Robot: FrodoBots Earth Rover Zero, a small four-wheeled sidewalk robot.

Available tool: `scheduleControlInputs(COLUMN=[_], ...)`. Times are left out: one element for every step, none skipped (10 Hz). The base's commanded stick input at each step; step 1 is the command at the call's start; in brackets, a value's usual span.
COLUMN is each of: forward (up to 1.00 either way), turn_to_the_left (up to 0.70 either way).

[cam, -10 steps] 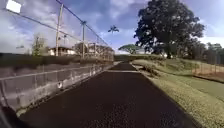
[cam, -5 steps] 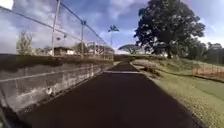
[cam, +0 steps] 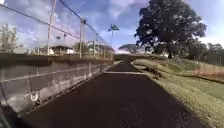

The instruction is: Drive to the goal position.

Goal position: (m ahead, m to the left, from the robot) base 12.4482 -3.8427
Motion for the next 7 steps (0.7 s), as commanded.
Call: scheduleControlInputs(forward=[0.70, 0.70, 0.70, 0.70, 0.70, 0.70, 0.70], turn_to_the_left=[0.00, 0.00, 0.00, 0.00, -0.04, -0.20, -0.35])
